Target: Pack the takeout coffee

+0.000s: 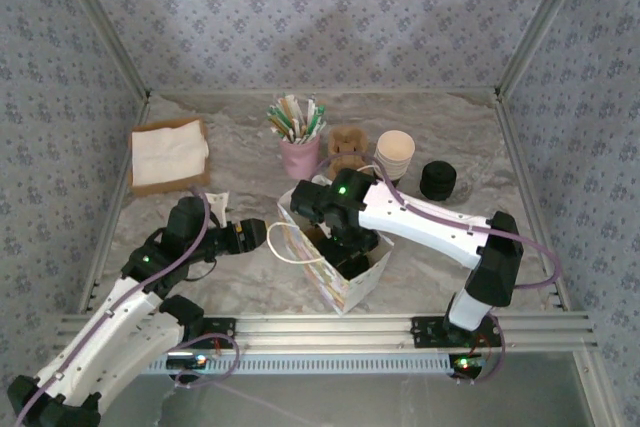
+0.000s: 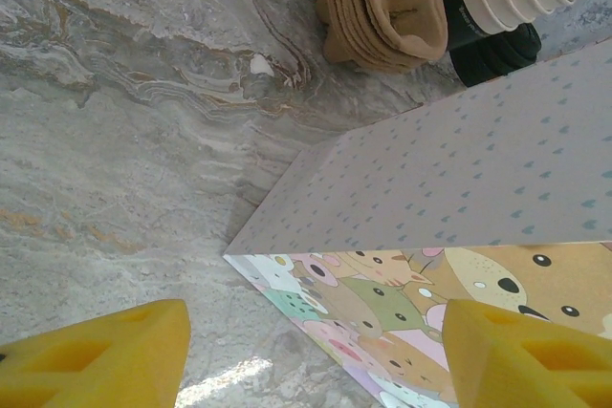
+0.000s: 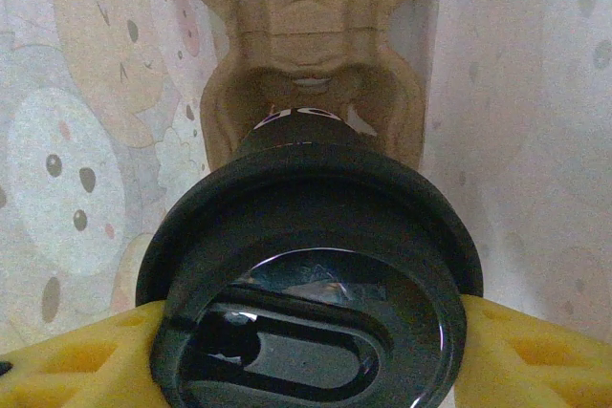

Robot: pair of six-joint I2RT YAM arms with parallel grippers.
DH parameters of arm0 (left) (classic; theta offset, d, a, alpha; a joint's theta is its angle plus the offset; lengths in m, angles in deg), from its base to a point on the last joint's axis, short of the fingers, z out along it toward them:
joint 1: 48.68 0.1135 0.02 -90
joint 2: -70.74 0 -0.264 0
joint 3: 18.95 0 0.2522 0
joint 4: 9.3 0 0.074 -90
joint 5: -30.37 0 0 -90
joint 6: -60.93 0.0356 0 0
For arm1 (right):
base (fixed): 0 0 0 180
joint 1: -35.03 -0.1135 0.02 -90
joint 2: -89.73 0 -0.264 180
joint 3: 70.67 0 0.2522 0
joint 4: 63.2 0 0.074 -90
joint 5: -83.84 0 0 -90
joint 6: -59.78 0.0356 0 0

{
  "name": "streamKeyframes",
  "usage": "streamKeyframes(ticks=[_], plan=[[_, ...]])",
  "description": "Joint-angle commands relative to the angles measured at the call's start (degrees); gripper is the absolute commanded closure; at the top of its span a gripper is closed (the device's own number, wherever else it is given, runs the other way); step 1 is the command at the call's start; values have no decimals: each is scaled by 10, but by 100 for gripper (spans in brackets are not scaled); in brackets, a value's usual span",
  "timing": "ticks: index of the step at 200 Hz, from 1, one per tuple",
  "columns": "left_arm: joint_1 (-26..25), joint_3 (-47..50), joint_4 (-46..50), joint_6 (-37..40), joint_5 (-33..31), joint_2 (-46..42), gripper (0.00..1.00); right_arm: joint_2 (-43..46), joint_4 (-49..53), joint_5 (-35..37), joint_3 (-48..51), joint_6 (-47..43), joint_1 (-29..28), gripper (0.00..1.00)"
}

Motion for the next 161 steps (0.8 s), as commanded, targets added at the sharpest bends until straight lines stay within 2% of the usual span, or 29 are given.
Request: streamKeyframes(ticks=[1,161], plan=[[-2,4,-9,-3,-7,-9,30,10,7,-5,7,4,4,34],[-4,3,-3,-3,-14,-17,30,-1,3,-10,12,1,9,34]])
